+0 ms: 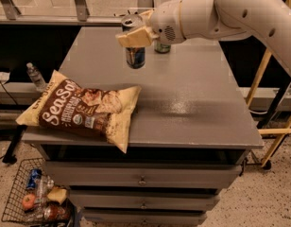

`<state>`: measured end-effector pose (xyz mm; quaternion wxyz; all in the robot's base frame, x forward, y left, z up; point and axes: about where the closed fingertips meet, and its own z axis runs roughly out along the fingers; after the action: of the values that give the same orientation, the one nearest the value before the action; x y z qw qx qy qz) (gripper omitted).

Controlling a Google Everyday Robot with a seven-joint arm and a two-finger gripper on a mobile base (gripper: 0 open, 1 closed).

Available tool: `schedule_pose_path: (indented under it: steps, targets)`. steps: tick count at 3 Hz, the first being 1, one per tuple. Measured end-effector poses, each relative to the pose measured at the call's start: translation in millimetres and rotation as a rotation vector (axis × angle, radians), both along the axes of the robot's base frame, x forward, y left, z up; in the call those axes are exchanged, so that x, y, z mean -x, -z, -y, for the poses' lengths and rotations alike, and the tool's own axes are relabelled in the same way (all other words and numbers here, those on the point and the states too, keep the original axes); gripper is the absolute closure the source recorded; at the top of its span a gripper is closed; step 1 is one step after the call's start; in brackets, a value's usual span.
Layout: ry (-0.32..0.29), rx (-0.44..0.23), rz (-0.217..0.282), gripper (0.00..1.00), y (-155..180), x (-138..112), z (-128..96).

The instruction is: Move redbull can near brown chip bag

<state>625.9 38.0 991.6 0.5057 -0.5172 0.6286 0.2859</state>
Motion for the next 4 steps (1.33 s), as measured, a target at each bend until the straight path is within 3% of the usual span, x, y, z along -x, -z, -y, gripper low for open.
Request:
schedule_pose_path:
  steps: [1, 4]
  targets:
    - [-0.079, 0.041, -0.036, 1.00, 26, 4, -37]
    - [-0.187, 0.099, -0.056, 1.00, 69, 11, -95]
